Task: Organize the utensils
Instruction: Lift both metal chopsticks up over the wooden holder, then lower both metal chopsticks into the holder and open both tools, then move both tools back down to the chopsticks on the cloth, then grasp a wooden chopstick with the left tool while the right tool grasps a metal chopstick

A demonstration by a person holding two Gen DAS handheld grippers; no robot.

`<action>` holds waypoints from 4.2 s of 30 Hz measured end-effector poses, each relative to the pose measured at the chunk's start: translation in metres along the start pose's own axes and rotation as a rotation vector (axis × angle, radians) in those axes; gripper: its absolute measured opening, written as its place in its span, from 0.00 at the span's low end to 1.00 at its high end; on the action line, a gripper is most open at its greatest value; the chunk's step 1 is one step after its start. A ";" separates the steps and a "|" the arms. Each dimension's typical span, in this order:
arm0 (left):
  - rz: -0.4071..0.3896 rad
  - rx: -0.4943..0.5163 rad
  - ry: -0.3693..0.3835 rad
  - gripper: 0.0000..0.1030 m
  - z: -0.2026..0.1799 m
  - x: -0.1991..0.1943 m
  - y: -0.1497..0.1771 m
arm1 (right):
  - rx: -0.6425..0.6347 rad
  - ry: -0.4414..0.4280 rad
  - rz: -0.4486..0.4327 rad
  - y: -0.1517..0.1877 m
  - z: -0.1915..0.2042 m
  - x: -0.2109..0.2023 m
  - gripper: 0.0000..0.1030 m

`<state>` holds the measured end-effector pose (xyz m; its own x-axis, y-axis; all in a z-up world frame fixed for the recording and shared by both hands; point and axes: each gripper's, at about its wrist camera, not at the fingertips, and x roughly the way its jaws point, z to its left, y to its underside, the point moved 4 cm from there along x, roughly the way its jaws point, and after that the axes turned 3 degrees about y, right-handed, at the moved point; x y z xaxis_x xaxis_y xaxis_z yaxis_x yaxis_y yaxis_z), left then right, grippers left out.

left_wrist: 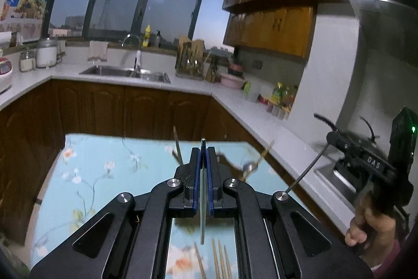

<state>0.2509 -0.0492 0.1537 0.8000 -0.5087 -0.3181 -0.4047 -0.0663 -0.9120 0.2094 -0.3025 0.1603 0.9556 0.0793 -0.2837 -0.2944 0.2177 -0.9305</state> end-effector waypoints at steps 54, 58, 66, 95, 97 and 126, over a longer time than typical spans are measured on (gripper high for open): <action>0.047 -0.171 -0.128 0.83 0.048 0.068 0.059 | 0.085 -0.001 0.017 0.046 -0.030 0.049 0.90; 0.063 -0.154 -0.147 0.85 0.046 0.039 0.083 | 0.066 0.012 -0.013 0.061 -0.032 0.011 0.90; 0.119 -0.189 -0.163 0.85 0.051 0.003 0.129 | 0.080 0.064 0.056 0.102 -0.045 -0.031 0.91; 0.344 -0.173 -0.172 0.85 0.047 0.013 0.204 | 0.020 0.138 0.367 0.203 -0.061 -0.016 0.90; 0.360 -0.165 -0.167 0.85 0.045 0.019 0.205 | 0.021 0.141 0.382 0.205 -0.062 -0.012 0.90; 0.679 0.004 -0.062 0.30 0.014 0.144 0.232 | -0.076 0.232 0.637 0.234 -0.092 0.077 0.24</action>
<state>0.2788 -0.1260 -0.1077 0.3928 -0.3865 -0.8345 -0.8248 0.2533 -0.5055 0.2154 -0.3349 -0.1001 0.5765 -0.0428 -0.8160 -0.8068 0.1281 -0.5768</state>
